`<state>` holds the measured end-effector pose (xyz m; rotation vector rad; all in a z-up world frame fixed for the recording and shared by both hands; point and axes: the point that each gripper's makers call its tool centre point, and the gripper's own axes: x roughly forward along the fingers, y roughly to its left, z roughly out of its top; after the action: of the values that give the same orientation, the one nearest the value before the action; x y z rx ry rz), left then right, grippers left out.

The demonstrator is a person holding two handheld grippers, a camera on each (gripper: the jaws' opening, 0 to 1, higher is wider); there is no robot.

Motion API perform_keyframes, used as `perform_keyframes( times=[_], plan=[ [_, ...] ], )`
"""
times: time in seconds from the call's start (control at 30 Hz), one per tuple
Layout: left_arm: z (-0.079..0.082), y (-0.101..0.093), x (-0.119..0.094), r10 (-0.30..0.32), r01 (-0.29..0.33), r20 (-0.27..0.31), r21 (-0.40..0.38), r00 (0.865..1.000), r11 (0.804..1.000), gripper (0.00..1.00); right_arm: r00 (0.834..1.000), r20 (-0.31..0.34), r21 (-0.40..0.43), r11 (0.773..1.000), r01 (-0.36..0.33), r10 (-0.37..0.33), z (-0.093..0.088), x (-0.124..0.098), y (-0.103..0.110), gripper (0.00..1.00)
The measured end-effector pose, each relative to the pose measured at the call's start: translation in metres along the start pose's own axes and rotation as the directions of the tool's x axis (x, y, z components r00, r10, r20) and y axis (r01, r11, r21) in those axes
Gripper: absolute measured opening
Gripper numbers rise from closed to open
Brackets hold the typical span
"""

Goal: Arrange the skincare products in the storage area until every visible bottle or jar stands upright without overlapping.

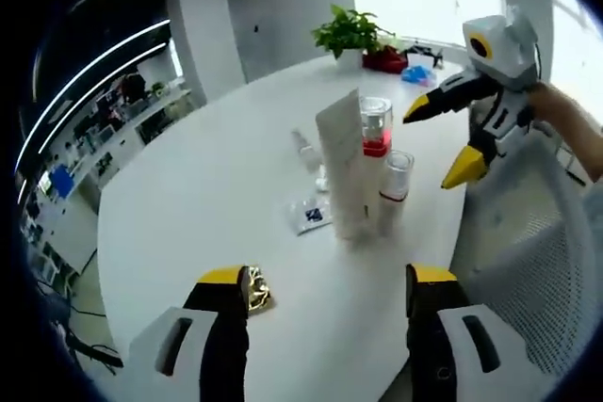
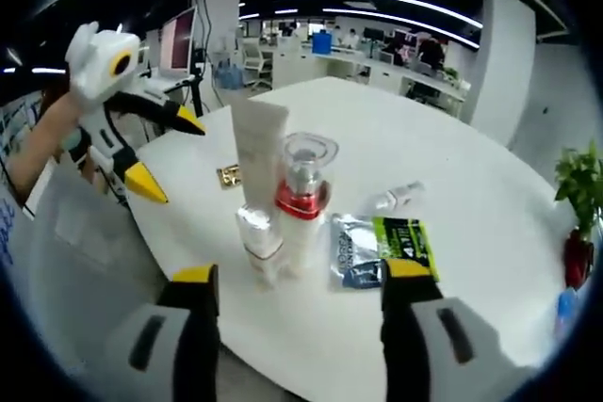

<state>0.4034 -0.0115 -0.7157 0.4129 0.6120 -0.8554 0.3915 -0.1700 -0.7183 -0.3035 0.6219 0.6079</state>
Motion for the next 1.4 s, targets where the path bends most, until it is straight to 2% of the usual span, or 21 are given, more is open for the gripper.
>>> perform_keyframes(
  times=[0.2, 0.3, 0.37, 0.83, 1.4],
  plan=[
    [-0.004, 0.001, -0.007, 0.008, -0.008, 0.009, -0.011, 1.000, 1.000, 0.68, 1.000, 0.012, 0.004, 1.000, -0.002, 0.002, 0.001, -0.004, 0.000, 0.76],
    [-0.005, 0.004, -0.011, 0.024, -0.024, 0.015, -0.027, 1.000, 0.999, 0.75, 1.000, 0.012, 0.006, 1.000, 0.005, -0.005, 0.001, -0.006, -0.002, 0.76],
    [-0.006, 0.005, -0.013, 0.031, -0.030, 0.011, -0.029, 0.999, 0.999, 0.78, 1.000, 0.010, 0.013, 1.000, 0.006, -0.006, 0.000, -0.006, -0.002, 0.79],
    [-0.006, 0.014, -0.028, 0.068, -0.067, 0.018, -0.040, 0.998, 0.997, 0.87, 1.000, 0.019, -0.003, 1.000, 0.008, -0.008, 0.004, -0.012, -0.007, 0.93],
    [-0.012, 0.025, -0.037, 0.083, -0.082, 0.022, -0.067, 0.996, 0.994, 0.96, 1.000, -0.003, -0.036, 0.999, 0.016, -0.017, 0.002, -0.015, -0.021, 1.00]
  ],
)
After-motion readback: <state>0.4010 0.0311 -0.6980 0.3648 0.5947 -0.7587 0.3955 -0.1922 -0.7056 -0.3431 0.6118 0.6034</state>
